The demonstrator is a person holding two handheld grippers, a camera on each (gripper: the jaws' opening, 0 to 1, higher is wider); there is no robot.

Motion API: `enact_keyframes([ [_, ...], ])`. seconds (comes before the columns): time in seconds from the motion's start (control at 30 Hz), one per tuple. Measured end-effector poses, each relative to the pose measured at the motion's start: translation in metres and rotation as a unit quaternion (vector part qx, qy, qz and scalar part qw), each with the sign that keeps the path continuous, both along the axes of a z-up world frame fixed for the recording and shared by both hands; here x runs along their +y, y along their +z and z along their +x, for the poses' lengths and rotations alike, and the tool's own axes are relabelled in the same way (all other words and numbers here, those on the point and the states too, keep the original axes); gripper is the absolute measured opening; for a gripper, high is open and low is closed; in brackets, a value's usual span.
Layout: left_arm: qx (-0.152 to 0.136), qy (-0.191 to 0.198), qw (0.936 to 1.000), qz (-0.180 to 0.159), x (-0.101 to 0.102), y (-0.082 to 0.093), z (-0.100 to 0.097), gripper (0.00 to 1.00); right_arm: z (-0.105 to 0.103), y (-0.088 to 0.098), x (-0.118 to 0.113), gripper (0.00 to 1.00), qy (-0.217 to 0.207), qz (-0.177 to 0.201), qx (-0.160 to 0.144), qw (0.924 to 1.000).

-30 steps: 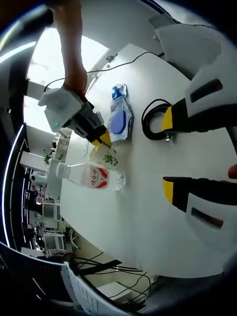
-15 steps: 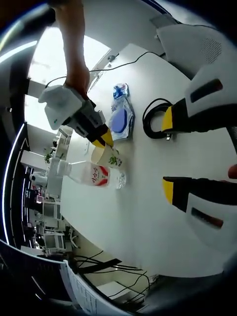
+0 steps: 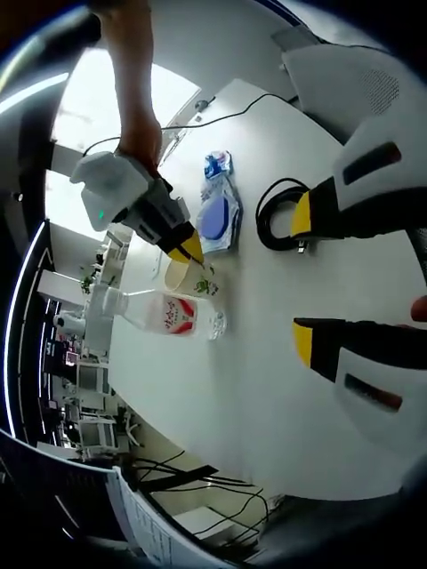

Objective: Arrange the tabletop items into an orderly group along one side of the table until the central work area is clear of visible clutter.

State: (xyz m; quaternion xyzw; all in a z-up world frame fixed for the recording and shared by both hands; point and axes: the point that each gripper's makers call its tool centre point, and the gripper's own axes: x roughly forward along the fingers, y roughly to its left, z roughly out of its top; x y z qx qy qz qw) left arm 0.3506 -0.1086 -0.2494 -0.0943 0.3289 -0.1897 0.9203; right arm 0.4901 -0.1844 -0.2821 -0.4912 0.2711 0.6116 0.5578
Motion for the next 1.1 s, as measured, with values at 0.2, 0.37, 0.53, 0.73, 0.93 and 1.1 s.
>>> enact_keyframes([
  [0.2,-0.003,-0.002,1.0,0.002,0.001,0.002,0.001,0.34,0.001,0.001,0.001,0.01,0.002,-0.003,-0.006,1.0],
  [0.37,-0.004,-0.003,1.0,0.003,0.002,0.002,0.0,0.34,-0.001,0.001,0.0,0.04,0.001,-0.005,-0.008,1.0],
  [0.53,-0.006,-0.004,1.0,0.003,0.002,0.004,-0.001,0.34,-0.004,0.006,-0.004,0.07,0.003,-0.003,-0.013,0.9999],
  [0.73,-0.007,-0.001,1.0,-0.002,0.002,0.006,-0.002,0.34,-0.007,0.022,-0.003,0.09,-0.021,0.032,0.0,0.9993],
  [0.93,-0.011,-0.005,0.9999,-0.003,-0.003,0.009,-0.004,0.34,-0.007,0.034,-0.012,0.1,-0.041,0.05,-0.002,0.9979],
  [1.1,-0.013,-0.01,0.9999,-0.004,-0.008,0.012,-0.005,0.34,-0.008,0.044,-0.024,0.1,-0.072,0.071,0.003,0.9949],
])
